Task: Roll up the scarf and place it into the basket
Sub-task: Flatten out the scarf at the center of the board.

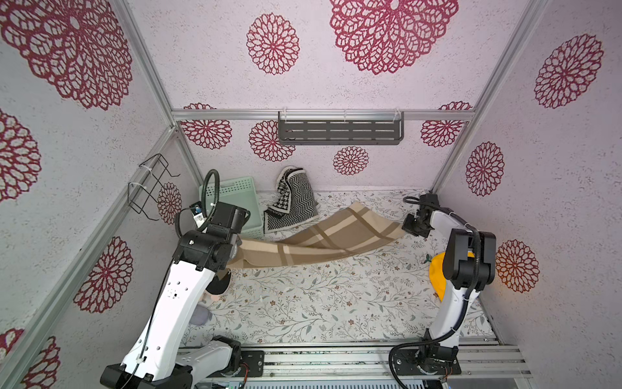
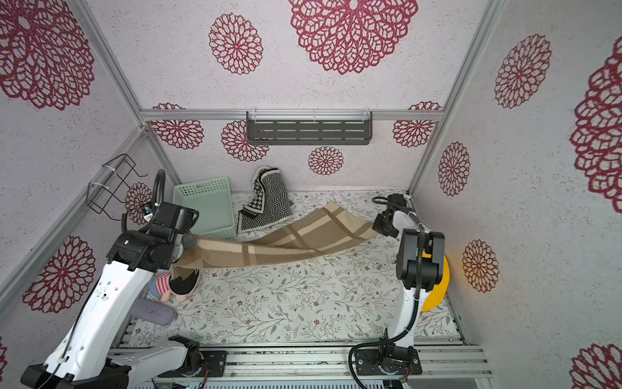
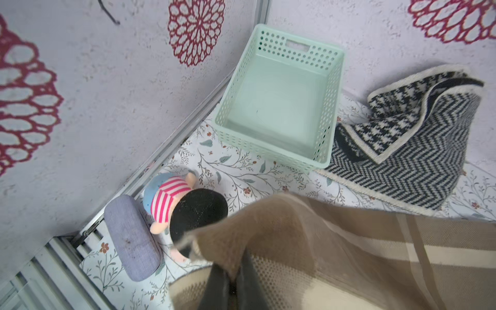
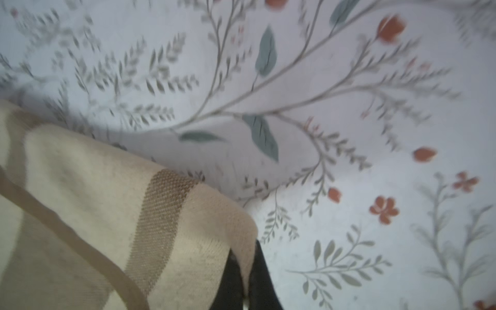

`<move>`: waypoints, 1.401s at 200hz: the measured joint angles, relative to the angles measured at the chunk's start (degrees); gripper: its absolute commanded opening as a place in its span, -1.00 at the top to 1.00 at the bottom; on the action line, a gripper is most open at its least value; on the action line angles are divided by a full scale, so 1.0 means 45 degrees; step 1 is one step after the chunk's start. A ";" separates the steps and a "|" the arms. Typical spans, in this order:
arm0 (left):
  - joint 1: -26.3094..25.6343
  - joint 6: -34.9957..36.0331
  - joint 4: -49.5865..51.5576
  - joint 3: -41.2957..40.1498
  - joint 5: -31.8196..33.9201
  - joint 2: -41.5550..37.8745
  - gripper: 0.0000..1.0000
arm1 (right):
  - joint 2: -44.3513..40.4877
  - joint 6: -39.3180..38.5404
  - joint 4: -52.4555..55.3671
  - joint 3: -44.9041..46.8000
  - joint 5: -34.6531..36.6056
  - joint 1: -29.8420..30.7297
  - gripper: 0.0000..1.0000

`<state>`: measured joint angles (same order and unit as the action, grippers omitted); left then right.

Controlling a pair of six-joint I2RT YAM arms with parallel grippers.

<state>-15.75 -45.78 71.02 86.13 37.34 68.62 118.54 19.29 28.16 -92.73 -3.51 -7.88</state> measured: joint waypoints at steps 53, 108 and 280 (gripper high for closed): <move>0.0393 0.1481 -0.1234 0.2205 -0.0753 0.1486 1.00 | 0.0223 -0.0355 -0.0049 -0.2404 -0.0039 -0.0738 1.00; 0.0427 -0.0136 -0.0763 -0.3094 -0.2195 -0.1117 1.00 | -0.0559 -0.0612 -0.0699 0.1846 0.0544 -0.0903 0.87; -0.0996 -0.3444 0.0102 -0.7062 -0.4148 -0.1875 1.00 | -0.0729 -0.0772 -0.0675 0.2934 -0.0670 -0.1302 -0.27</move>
<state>-20.23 -61.28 71.48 54.35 18.68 60.18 115.26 15.81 25.12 -79.53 -6.52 -13.74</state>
